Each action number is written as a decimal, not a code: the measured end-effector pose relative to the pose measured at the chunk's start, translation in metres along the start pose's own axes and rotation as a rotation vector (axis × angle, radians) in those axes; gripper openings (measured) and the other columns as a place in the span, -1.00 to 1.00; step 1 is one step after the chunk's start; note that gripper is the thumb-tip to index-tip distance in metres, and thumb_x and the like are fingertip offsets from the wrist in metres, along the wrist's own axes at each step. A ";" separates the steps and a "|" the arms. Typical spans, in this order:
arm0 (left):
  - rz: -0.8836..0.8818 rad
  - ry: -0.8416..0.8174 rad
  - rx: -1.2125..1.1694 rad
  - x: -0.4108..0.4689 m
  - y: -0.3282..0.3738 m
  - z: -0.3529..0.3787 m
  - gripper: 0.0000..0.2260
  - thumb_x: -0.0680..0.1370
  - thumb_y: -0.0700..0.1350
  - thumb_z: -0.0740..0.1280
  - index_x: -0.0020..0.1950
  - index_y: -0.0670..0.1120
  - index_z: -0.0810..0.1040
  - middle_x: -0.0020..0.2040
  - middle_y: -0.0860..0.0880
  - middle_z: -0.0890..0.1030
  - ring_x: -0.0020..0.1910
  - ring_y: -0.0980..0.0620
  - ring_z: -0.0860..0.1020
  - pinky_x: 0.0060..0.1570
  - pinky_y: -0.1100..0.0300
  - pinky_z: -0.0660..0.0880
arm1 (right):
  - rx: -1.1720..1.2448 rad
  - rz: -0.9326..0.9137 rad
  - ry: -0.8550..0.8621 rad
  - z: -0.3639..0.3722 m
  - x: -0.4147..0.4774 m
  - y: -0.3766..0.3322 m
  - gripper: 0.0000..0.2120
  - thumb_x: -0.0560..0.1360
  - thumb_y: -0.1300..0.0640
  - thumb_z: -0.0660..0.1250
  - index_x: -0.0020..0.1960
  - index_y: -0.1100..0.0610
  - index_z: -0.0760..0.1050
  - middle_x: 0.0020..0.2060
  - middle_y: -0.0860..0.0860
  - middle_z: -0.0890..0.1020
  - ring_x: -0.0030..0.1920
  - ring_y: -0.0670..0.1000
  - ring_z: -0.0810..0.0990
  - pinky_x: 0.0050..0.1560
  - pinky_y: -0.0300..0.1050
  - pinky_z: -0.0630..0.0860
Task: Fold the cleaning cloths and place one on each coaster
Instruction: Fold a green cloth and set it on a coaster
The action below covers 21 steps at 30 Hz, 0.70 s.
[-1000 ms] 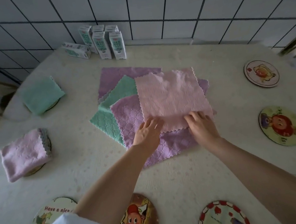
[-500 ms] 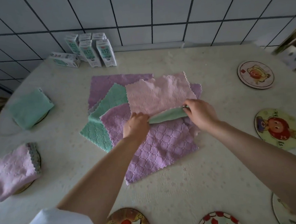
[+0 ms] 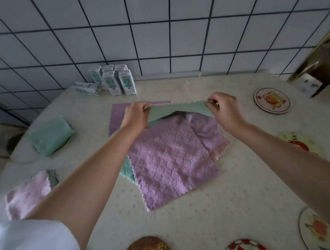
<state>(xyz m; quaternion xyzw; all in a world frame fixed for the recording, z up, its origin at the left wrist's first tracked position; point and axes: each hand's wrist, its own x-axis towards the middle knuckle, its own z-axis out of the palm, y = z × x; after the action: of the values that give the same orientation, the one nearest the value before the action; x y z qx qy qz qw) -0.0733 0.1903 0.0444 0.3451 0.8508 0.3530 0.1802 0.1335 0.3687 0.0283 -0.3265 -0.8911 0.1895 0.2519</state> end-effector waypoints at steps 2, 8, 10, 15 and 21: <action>0.006 0.030 -0.094 -0.008 -0.003 -0.016 -0.79 0.59 -0.22 0.25 0.13 -0.07 0.63 0.01 -0.07 0.59 -0.05 -0.12 0.61 -0.22 -0.03 0.64 | 0.018 -0.061 0.050 -0.006 -0.007 -0.014 -0.87 0.47 0.11 0.27 -0.12 0.16 0.54 -0.22 0.10 0.63 -0.23 0.14 0.59 -0.22 0.07 0.54; 0.268 0.085 0.117 -0.060 -0.026 -0.068 -0.74 0.56 -0.28 0.28 0.21 -0.09 0.60 0.06 -0.02 0.65 -0.04 0.10 0.56 -0.01 0.34 0.38 | 0.036 -0.103 0.184 -0.010 -0.050 -0.068 -0.86 0.45 0.27 0.25 -0.08 0.12 0.56 -0.19 0.06 0.66 -0.22 0.10 0.61 -0.19 -0.01 0.54; 0.344 0.070 0.174 -0.081 -0.048 -0.083 -0.73 0.54 -0.29 0.30 0.21 -0.11 0.59 0.08 -0.07 0.66 0.00 0.01 0.60 0.00 0.34 0.39 | 0.048 -0.107 0.161 -0.008 -0.075 -0.088 -0.88 0.48 0.29 0.26 -0.06 0.14 0.54 -0.22 0.05 0.66 -0.28 0.08 0.62 -0.22 -0.04 0.53; 0.476 0.059 0.261 -0.144 -0.120 -0.114 -0.65 0.42 -0.42 0.30 0.19 -0.22 0.59 0.17 -0.22 0.59 0.15 -0.16 0.57 0.19 0.18 0.39 | 0.109 -0.101 -0.087 0.014 -0.151 -0.134 -0.87 0.50 0.29 0.31 -0.01 0.12 0.54 -0.32 -0.02 0.62 -0.37 -0.02 0.57 -0.35 -0.12 0.49; 0.421 -0.009 0.332 -0.236 -0.206 -0.131 -0.64 0.46 -0.39 0.35 0.24 -0.18 0.57 0.26 -0.19 0.55 0.27 -0.13 0.51 0.30 0.00 0.39 | 0.158 -0.075 -0.290 0.052 -0.241 -0.180 -0.86 0.51 0.29 0.29 0.03 0.13 0.54 -0.19 0.01 0.65 -0.21 -0.05 0.62 -0.17 -0.09 0.56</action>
<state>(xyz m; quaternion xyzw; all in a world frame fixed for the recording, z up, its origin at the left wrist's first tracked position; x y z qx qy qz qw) -0.0755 -0.1464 0.0004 0.5408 0.8057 0.2368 0.0478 0.1755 0.0677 -0.0013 -0.2414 -0.9119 0.2949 0.1523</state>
